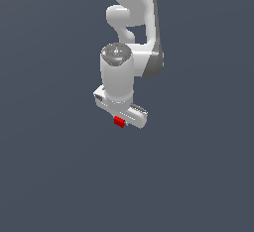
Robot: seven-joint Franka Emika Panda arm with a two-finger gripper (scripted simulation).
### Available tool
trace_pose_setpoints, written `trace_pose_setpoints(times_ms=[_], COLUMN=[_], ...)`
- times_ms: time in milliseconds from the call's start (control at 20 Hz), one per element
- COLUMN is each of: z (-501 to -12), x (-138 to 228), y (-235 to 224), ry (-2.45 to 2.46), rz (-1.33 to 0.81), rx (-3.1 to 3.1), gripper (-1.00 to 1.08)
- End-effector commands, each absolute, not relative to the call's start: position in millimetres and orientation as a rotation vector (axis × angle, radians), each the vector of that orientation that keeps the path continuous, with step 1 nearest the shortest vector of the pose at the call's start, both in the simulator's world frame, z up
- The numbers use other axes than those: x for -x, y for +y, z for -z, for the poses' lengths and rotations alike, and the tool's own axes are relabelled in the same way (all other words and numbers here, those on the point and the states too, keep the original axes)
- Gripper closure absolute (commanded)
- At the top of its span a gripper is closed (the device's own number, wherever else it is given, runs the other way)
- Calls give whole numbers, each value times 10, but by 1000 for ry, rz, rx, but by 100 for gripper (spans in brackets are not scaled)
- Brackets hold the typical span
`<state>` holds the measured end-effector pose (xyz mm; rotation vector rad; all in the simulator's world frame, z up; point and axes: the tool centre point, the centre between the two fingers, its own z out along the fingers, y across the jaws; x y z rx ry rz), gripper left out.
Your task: Lift up the red cube by 0.2 meters.
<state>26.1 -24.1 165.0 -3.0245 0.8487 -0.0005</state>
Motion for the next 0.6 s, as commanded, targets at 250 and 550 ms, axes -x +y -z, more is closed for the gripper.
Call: trace_pose_setpoints(times_ms=[250, 550], z=[-2168, -2300], x=[-266, -283], y=[-244, -241], ry=[849, 848], rz=[0, 0], rx=[3025, 3025], gripper=[108, 108])
